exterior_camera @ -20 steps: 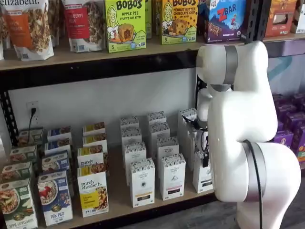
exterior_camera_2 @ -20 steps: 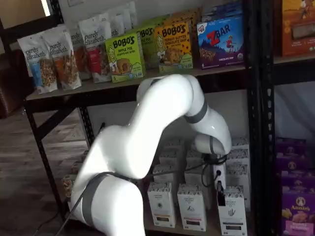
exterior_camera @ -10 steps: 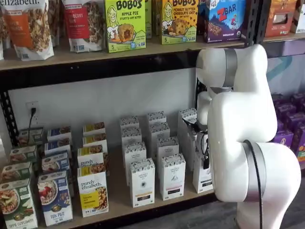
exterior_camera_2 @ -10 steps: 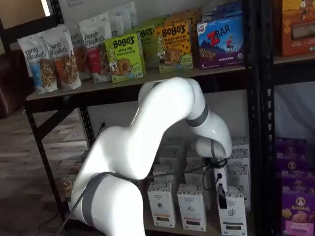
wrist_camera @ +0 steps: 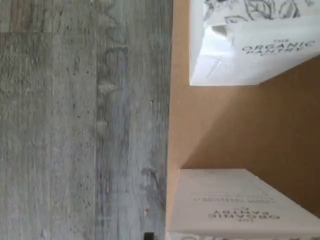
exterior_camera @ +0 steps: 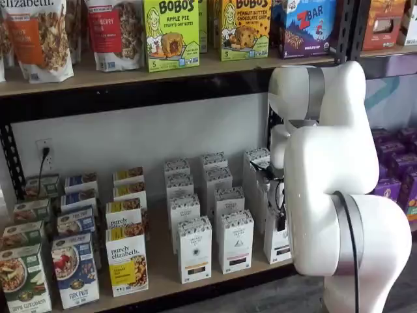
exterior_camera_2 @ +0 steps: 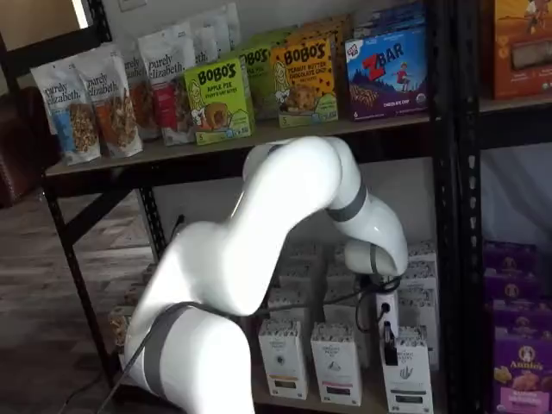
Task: Pick up the white box with a green strip in the middle, on the bottom shelf, the sixth box from the left
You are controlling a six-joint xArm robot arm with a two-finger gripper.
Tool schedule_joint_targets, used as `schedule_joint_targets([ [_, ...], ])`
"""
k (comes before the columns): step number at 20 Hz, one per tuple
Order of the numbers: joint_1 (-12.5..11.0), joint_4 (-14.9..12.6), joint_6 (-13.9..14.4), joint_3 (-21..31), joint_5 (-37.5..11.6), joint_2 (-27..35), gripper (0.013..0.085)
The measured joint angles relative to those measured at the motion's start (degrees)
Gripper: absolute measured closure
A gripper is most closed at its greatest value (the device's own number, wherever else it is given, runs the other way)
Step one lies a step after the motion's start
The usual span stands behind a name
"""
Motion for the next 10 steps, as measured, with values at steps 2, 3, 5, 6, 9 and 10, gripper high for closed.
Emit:
schedule_joint_targets([
  [2,-0.02,-0.26,0.20,0.30,-0.45,-0.20,0.0290],
  [3,-0.03,-0.26,0.19,0.39,-0.56,-0.28,0.0290],
  [5,-0.03,-0.26,0.18,0.50,-0.56,-0.40,0.0290],
  [6,-0.03,-0.37,0.28,0.55,-0.51,-0.46,0.0290],
  [9,-0.02,-0.88,0.75,0.72,-0.30,-0.60,0.0290],
  [10,-0.01,-1.05,0.89,0.81,-0.24,-0.67,0.0290],
])
